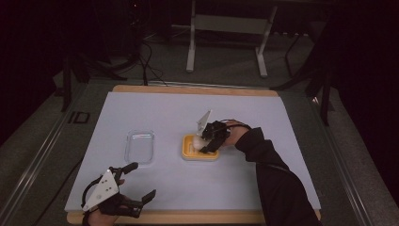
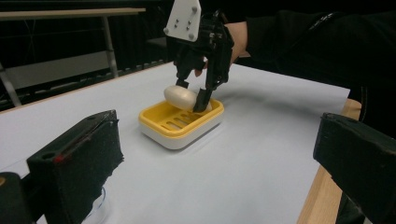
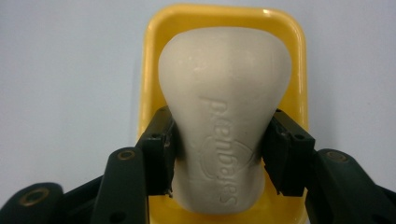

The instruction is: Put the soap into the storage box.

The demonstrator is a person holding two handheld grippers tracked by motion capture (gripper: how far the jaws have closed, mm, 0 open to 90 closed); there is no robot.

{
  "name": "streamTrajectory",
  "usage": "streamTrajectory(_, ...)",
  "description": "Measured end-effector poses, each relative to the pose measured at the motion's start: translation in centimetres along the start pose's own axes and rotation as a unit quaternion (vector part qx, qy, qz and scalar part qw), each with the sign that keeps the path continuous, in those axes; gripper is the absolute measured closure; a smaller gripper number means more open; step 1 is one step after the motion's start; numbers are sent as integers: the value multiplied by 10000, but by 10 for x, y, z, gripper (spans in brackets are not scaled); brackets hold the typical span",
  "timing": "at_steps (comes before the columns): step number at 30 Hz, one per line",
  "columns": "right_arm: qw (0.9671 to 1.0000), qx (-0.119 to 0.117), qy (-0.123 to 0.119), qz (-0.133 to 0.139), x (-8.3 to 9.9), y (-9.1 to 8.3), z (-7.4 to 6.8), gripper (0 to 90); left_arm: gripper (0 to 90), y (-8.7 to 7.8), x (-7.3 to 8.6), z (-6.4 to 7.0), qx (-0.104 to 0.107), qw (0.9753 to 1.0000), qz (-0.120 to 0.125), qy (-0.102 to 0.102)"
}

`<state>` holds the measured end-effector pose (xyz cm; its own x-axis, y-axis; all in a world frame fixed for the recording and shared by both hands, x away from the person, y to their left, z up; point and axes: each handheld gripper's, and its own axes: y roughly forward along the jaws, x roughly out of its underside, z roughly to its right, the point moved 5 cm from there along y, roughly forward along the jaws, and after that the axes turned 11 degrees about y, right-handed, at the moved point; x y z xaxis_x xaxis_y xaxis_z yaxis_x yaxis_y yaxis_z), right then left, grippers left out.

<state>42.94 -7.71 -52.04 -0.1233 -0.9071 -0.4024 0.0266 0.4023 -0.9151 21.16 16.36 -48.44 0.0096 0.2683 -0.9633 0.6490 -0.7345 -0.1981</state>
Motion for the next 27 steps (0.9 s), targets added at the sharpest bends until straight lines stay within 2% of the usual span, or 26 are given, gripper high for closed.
streamTrajectory(10,9998,-35,124,138,2,8,4,498,12,0,1,0,-1,10000,-19,13)
streamTrajectory(18,9998,-126,176,-24,2,23,2,491,12,0,1,0,8,10000,-27,22)
streamTrajectory(22,9996,-158,241,-14,2,24,2,486,12,0,1,0,8,10000,-26,24)
streamTrajectory(24,9994,-141,300,-103,2,23,3,474,12,0,1,0,16,10000,-45,35)
streamTrajectory(27,9994,-119,280,-137,1,23,2,473,12,0,1,0,14,10000,-42,42)
